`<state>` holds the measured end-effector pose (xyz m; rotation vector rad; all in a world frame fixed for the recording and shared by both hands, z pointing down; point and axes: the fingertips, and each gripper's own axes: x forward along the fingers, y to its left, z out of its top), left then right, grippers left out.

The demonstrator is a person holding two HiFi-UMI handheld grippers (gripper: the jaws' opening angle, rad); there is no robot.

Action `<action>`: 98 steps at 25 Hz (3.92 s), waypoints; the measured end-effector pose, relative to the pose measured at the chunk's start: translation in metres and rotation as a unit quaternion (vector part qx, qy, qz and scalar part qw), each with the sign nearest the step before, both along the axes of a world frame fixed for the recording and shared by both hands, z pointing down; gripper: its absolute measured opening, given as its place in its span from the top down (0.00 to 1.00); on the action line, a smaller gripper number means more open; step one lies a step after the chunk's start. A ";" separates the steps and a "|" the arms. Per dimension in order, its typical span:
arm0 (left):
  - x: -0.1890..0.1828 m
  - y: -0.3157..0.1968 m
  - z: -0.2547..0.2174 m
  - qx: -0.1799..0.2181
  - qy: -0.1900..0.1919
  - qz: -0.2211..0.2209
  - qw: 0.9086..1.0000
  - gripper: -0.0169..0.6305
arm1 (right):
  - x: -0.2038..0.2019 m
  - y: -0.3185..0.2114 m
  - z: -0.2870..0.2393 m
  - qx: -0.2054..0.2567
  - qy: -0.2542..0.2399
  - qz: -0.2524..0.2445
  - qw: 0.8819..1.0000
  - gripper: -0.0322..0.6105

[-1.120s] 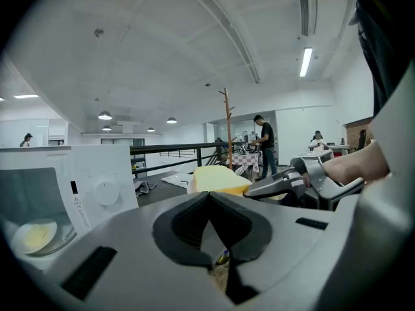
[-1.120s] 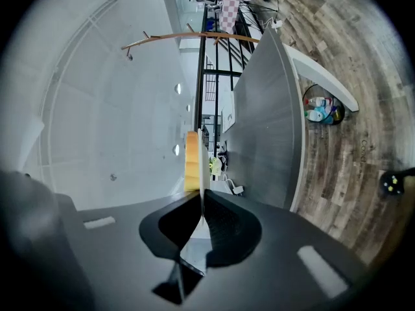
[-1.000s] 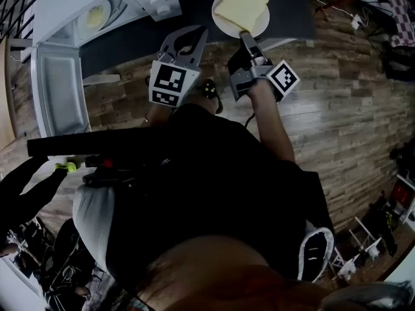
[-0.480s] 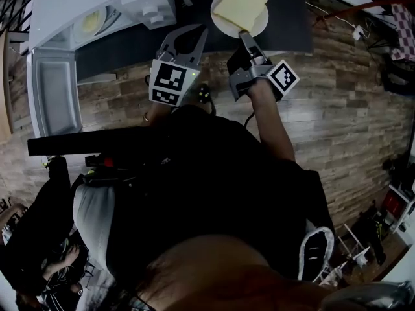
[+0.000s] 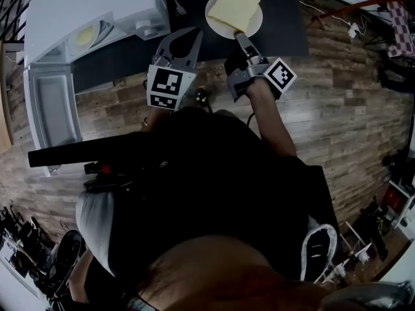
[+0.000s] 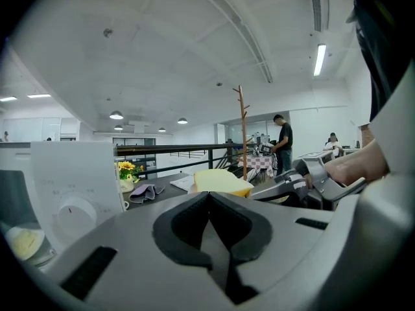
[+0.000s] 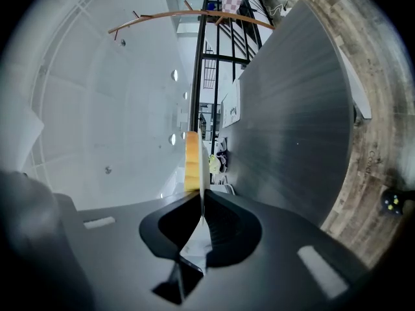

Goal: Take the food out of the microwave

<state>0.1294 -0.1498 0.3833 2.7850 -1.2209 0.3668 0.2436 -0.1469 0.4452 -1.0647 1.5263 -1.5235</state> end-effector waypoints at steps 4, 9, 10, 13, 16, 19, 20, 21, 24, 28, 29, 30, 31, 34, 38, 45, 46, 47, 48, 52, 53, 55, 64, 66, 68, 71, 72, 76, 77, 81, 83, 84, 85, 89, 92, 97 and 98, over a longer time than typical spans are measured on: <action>-0.003 -0.006 -0.003 0.004 0.005 -0.001 1.000 0.96 | -0.002 -0.004 -0.002 0.002 0.008 -0.004 1.000 0.93; -0.007 -0.011 0.001 0.005 0.009 0.007 1.000 0.96 | -0.006 -0.006 0.002 0.003 0.009 0.001 1.000 0.93; -0.005 -0.010 0.000 0.006 0.009 0.009 1.000 0.96 | -0.003 -0.004 0.002 0.000 0.008 0.002 1.000 0.93; 0.001 -0.008 -0.003 0.007 0.012 0.015 1.000 0.96 | 0.005 -0.001 0.004 -0.007 0.010 0.009 1.000 0.93; 0.004 -0.010 0.003 0.000 0.014 0.013 1.000 0.96 | 0.011 0.000 0.008 -0.015 0.010 0.010 1.000 0.93; 0.010 -0.013 0.007 -0.006 0.015 0.015 1.000 0.96 | 0.016 -0.002 0.012 -0.018 0.006 0.012 1.000 0.93; 0.012 -0.014 0.007 -0.005 0.016 0.015 1.000 0.96 | 0.017 -0.003 0.014 -0.019 0.004 0.011 1.000 0.93; 0.013 -0.014 0.007 -0.003 0.016 0.014 1.000 0.96 | 0.018 -0.004 0.016 -0.021 0.003 0.010 1.000 0.93; 0.018 -0.020 0.003 0.002 0.013 0.009 1.000 0.96 | 0.022 -0.010 0.018 -0.023 0.000 0.001 1.000 0.93; 0.023 -0.027 0.003 0.004 0.008 -0.001 1.000 0.96 | 0.027 -0.022 0.020 -0.020 -0.001 -0.010 1.000 0.93; 0.022 -0.030 0.003 0.004 0.007 -0.005 1.000 0.96 | 0.027 -0.025 0.021 -0.021 -0.002 -0.013 1.000 0.93; 0.022 -0.032 0.003 0.003 0.007 -0.009 1.000 0.96 | 0.028 -0.028 0.022 -0.022 -0.002 -0.016 1.000 0.93; 0.023 -0.035 0.003 0.002 0.007 -0.011 1.000 0.96 | 0.029 -0.031 0.023 -0.023 0.000 -0.019 1.000 0.93; 0.027 -0.043 0.005 0.000 0.009 -0.017 1.000 0.96 | 0.034 -0.041 0.028 -0.030 0.003 -0.026 0.999 0.93; 0.032 -0.052 0.008 -0.006 0.009 -0.025 1.000 0.96 | 0.038 -0.050 0.035 -0.042 0.002 -0.033 0.999 0.93; 0.040 -0.067 0.016 -0.017 0.003 -0.031 0.999 0.96 | 0.044 -0.065 0.046 -0.053 -0.001 -0.040 0.998 0.93; 0.042 -0.073 0.019 -0.019 0.003 -0.032 0.999 0.96 | 0.046 -0.070 0.050 -0.056 -0.001 -0.040 0.998 0.93; 0.044 -0.078 0.022 -0.022 0.002 -0.032 0.999 0.96 | 0.048 -0.075 0.054 -0.059 -0.001 -0.041 0.997 0.93; 0.046 -0.082 0.025 -0.024 0.002 -0.033 0.999 0.96 | 0.050 -0.080 0.057 -0.061 -0.001 -0.042 0.997 0.93; 0.050 -0.081 0.026 -0.027 -0.001 -0.031 0.999 0.96 | 0.052 -0.081 0.060 -0.065 0.001 -0.044 0.997 0.93; 0.050 -0.079 0.024 -0.027 -0.002 -0.031 0.999 0.96 | 0.051 -0.078 0.059 -0.065 0.002 -0.044 0.997 0.93; 0.049 -0.079 0.025 -0.029 -0.003 -0.032 0.999 0.96 | 0.050 -0.079 0.062 -0.069 0.002 -0.046 0.997 0.93; 0.046 -0.085 0.030 -0.035 -0.007 -0.043 0.998 0.96 | 0.050 -0.085 0.077 -0.081 0.005 -0.054 0.995 0.93; 0.045 -0.085 0.031 -0.036 -0.008 -0.045 0.998 0.96 | 0.050 -0.087 0.080 -0.078 0.007 -0.055 0.995 0.93; 0.044 -0.085 0.031 -0.037 -0.008 -0.047 0.998 0.96 | 0.050 -0.087 0.083 -0.078 0.009 -0.055 0.995 0.93; 0.043 -0.084 0.030 -0.037 -0.009 -0.049 0.998 0.96 | 0.050 -0.086 0.089 -0.088 0.009 -0.057 0.994 0.93; 0.042 -0.084 0.030 -0.038 -0.010 -0.051 0.998 0.96 | 0.050 -0.085 0.089 -0.091 0.009 -0.058 0.994 0.93; 0.039 -0.083 0.030 -0.039 -0.012 -0.054 0.998 0.96 | 0.049 -0.085 0.091 -0.096 0.011 -0.060 0.994 0.93; 0.039 -0.083 0.030 -0.039 -0.013 -0.054 0.998 0.96 | 0.048 -0.085 0.092 -0.098 0.011 -0.060 0.993 0.93; 0.039 -0.082 0.030 -0.039 -0.013 -0.053 0.998 0.96 | 0.049 -0.086 0.095 -0.101 0.010 -0.058 0.993 0.93; 0.039 -0.083 0.030 -0.039 -0.014 -0.053 0.998 0.96 | 0.049 -0.085 0.095 -0.103 0.011 -0.058 0.993 0.93; 0.039 -0.083 0.029 -0.039 -0.014 -0.053 0.998 0.96 | 0.049 -0.085 0.095 -0.104 0.012 -0.058 0.993 0.93; 0.039 -0.083 0.029 -0.039 -0.015 -0.052 0.998 0.96 | 0.049 -0.085 0.095 -0.105 0.012 -0.058 0.993 0.93; 0.040 -0.082 0.029 -0.040 -0.014 -0.052 0.998 0.96 | 0.051 -0.084 0.098 -0.112 0.013 -0.055 0.992 0.92; 0.039 -0.082 0.031 -0.041 -0.015 -0.053 0.998 0.96 | 0.050 -0.083 0.101 -0.121 0.009 -0.053 0.991 0.91; 0.037 -0.081 0.032 -0.042 -0.016 -0.058 0.997 0.96 | 0.051 -0.082 0.103 -0.124 0.012 -0.054 0.991 0.92; 0.037 -0.081 0.032 -0.042 -0.016 -0.058 0.997 0.96 | 0.051 -0.082 0.103 -0.125 0.011 -0.054 0.991 0.92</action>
